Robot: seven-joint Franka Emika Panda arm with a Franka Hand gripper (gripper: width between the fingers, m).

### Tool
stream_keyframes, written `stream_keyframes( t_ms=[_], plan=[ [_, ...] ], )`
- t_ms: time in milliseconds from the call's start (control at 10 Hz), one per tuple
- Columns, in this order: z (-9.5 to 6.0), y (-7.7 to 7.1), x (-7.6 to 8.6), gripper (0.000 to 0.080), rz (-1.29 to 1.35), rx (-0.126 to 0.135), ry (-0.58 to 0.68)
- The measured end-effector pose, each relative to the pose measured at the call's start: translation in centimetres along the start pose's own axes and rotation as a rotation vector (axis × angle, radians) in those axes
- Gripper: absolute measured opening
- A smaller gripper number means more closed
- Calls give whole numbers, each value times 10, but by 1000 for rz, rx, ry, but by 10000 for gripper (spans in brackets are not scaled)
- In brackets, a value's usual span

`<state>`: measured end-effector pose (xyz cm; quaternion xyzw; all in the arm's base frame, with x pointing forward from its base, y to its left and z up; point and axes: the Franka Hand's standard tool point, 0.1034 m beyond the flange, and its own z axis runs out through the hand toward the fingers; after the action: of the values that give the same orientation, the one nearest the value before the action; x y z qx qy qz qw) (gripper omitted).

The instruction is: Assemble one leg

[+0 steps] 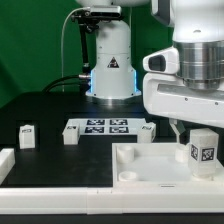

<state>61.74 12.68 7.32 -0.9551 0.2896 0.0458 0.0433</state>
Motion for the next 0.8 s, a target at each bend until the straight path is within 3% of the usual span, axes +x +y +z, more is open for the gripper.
stream_keyframes(
  t_ms=[500, 800],
  plan=[
    [-6, -2, 9, 649, -631, -24, 18],
    [-7, 2, 15, 649, -801, -31, 21]
  ],
)
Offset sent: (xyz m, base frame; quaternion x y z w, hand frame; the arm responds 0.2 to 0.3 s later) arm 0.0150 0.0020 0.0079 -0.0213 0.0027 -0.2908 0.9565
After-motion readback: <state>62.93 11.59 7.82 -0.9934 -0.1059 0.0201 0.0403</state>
